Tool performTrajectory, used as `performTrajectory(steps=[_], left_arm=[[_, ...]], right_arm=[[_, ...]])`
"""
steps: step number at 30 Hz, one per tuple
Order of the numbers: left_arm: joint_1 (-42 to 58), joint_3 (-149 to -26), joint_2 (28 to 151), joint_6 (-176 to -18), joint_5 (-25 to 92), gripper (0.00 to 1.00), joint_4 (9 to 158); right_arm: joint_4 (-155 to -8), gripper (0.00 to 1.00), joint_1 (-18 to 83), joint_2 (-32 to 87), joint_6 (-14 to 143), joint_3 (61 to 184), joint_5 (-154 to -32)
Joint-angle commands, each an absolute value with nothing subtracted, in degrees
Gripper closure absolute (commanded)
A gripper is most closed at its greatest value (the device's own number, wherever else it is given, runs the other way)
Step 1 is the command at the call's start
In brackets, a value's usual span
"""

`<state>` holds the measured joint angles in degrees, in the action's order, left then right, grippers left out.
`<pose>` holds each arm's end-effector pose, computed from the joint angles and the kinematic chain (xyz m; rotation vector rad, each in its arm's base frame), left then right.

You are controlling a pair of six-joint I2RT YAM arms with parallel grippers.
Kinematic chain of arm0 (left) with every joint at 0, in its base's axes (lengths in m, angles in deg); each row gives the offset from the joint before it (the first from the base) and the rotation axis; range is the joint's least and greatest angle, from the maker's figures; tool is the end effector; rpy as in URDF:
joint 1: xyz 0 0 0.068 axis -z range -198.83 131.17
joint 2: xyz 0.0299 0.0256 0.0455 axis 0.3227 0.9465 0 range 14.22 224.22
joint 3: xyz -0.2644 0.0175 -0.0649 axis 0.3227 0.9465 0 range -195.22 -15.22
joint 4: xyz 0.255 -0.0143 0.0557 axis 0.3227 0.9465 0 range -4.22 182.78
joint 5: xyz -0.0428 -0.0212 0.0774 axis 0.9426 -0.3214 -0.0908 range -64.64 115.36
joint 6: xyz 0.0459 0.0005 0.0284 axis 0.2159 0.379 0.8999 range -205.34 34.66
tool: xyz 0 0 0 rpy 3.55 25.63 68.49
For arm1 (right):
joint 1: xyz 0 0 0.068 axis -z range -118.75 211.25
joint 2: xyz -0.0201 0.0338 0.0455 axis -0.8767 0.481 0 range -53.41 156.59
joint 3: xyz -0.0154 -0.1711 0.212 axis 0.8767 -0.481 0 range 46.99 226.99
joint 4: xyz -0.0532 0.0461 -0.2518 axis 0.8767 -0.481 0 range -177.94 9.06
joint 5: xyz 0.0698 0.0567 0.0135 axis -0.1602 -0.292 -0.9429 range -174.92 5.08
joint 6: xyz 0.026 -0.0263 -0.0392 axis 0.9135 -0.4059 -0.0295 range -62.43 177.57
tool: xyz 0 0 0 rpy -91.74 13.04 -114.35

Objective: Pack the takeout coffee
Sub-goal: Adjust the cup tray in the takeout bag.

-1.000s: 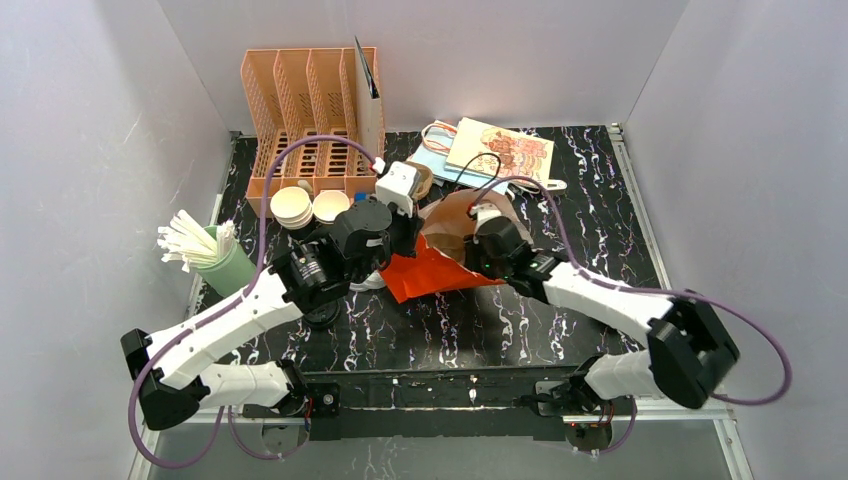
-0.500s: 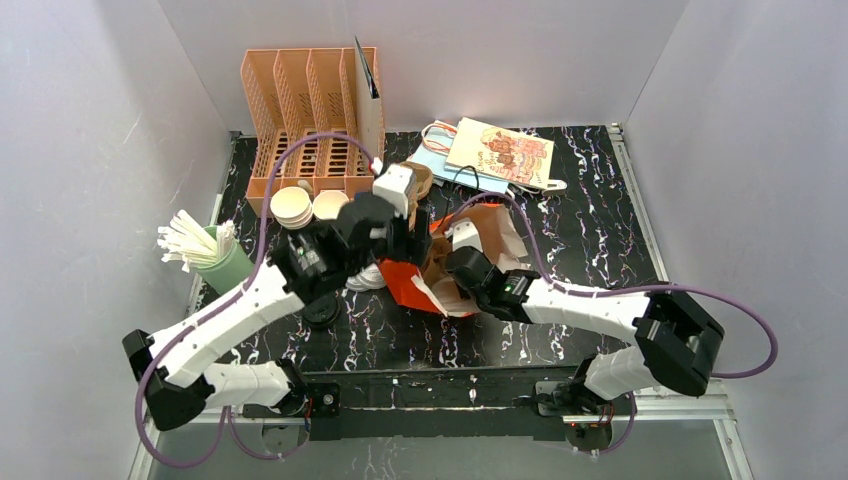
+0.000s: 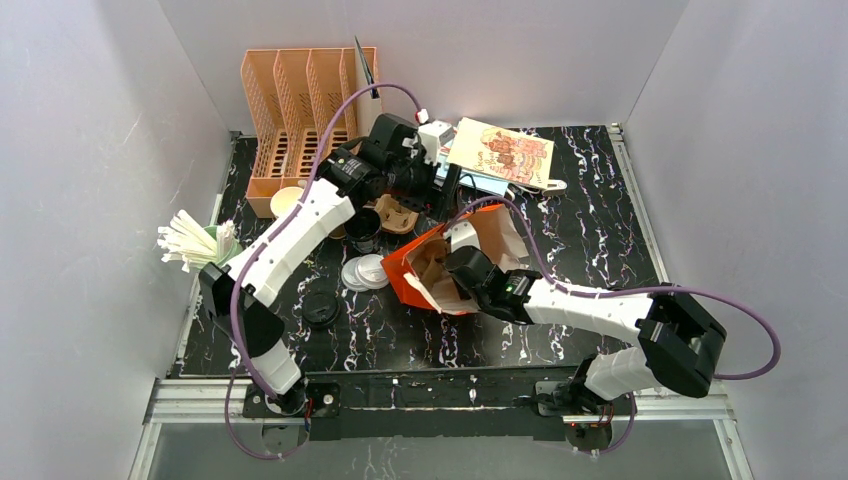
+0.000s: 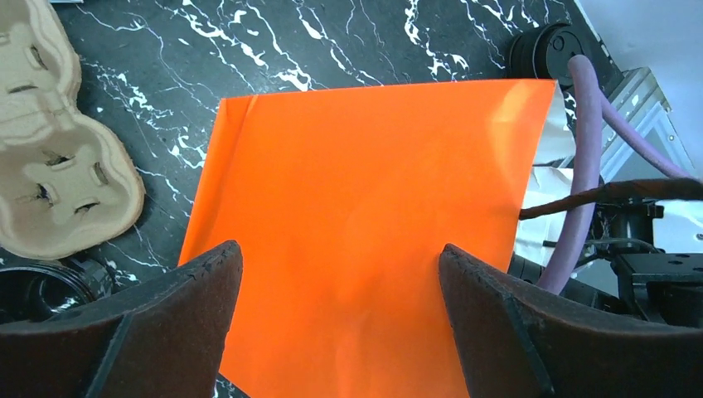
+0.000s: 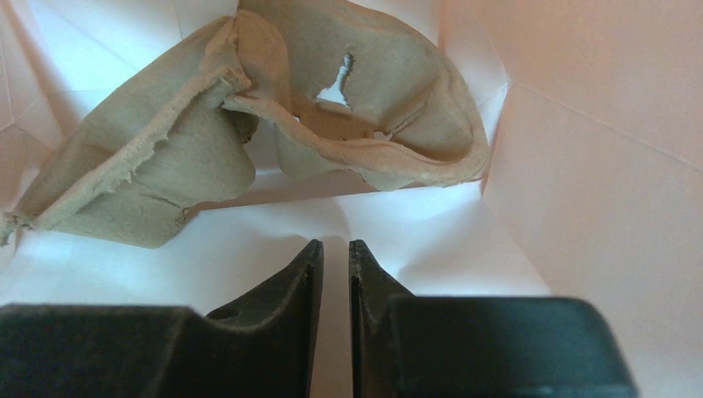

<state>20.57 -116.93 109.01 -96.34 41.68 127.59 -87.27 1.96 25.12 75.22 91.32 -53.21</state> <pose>0.2771 -0.2405 0.4038 0.7186 2.1507 -0.7959 0.1607 0.2338 0.2165 -0.4993 2.1012 0.1377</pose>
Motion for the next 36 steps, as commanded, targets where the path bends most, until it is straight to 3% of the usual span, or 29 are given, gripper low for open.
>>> performTrajectory(steps=[1, 12, 23, 27, 31, 33, 34, 35, 36], left_arm=[[20.64, -120.86, 105.33, -93.79, 46.41, 0.13, 131.12], [15.45, -124.34, 97.12, -101.59, 35.36, 0.12, 130.51], [15.36, -120.72, 98.53, -105.34, 54.50, 0.17, 120.48], [15.36, -120.47, 101.03, -104.90, 54.99, 0.32, 120.10], [15.36, -120.08, 102.94, -105.28, 55.38, 0.54, 120.11], [15.32, -120.01, 103.38, -105.44, 56.14, 0.76, 120.08], [15.36, -119.79, 103.36, -105.34, 56.87, 0.92, 120.11], [15.36, -119.28, 103.16, -105.03, 57.63, 1.00, 120.39], [15.36, -118.75, 102.78, -104.79, 57.83, 1.00, 120.86]], right_arm=[[-84.89, 0.74, 1.84, 23.78, 73.53, 92.55, -54.29], [-84.71, 0.75, 1.89, 24.20, 72.17, 93.30, -55.25], [-85.23, 0.75, 1.85, 23.51, 71.63, 93.20, -56.60], [-85.32, 0.75, 1.86, 23.65, 71.63, 93.37, -56.81], [-85.59, 0.74, 1.89, 23.20, 71.86, 93.54, -57.09], [-85.80, 0.74, 1.89, 22.18, 71.99, 93.77, -57.63], [-85.93, 0.73, 1.85, 21.32, 72.10, 94.01, -57.85], [-85.96, 0.73, 1.84, 20.26, 72.12, 94.22, -58.07], [-85.66, 0.72, 1.84, 18.88, 72.14, 94.20, -58.37]])
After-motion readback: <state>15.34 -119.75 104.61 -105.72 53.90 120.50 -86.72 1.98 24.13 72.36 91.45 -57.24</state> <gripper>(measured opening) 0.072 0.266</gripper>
